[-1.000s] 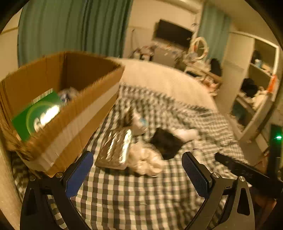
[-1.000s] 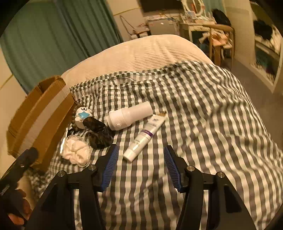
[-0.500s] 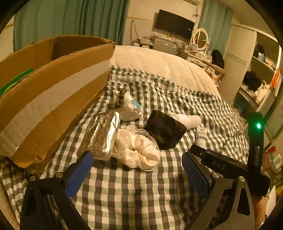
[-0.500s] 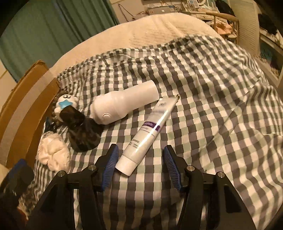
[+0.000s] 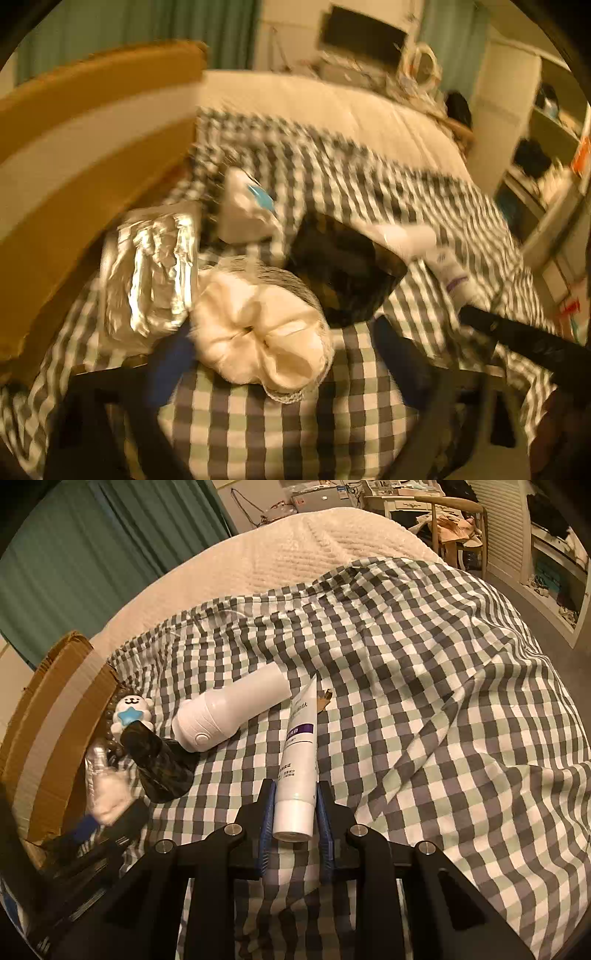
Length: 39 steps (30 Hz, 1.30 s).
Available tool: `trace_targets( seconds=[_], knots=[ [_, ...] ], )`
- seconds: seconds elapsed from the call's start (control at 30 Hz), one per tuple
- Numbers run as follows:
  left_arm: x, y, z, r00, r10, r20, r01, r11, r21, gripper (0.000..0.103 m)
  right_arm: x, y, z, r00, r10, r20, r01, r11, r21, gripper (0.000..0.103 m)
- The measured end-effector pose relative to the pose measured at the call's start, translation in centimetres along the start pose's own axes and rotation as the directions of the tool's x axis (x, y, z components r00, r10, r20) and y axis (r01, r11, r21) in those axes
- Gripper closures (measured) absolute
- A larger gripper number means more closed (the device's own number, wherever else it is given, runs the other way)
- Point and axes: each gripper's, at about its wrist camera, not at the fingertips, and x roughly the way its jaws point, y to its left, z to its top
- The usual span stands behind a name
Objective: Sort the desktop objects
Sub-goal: 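Grasp the white tube with the right tool while the left tool grasps the lace tissue, then carry the white tube and lace tissue over the box and release both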
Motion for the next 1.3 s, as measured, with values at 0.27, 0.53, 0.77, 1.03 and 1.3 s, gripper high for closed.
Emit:
trace_targets(
  seconds=[0.27,0.53,0.77,1.03,1.3],
  knots=[
    [-1.3,2.5,0.3,0.997,-0.068,-0.028,0.067,0.997,-0.027,0.084,-0.7,0.4,0.4,0.999,-0.028,0.03,0.029,0.999,-0.034,0.082],
    [-5.9,1.2,-0.6,0.991,-0.133,-0.022,0.133,0.991,-0.002,0.091,-5.8,-0.4,-1.7,0.997,-0.056,0.056,0.058,0.998,-0.026,0.083],
    [-11.1,2.0,-3.0,0.981,-0.192,0.002,0.192,0.98,-0.055,0.091,-10.5,0.2,-5.4,0.998,-0.031,0.05,0.032,0.999,-0.021,0.083],
    [-17.0,3.2,-1.2,0.965,-0.238,0.114,0.248,0.964,-0.09,0.091,-16.3,5.5,-6.0,0.994,0.014,0.107,-0.002,0.994,-0.112,0.083],
    [-24.1,9.2,5.9,0.928,-0.215,0.304,0.258,0.96,-0.108,0.091,-20.6,15.3,-1.1,0.967,0.177,0.181,-0.129,0.96,-0.247,0.083]
  ],
)
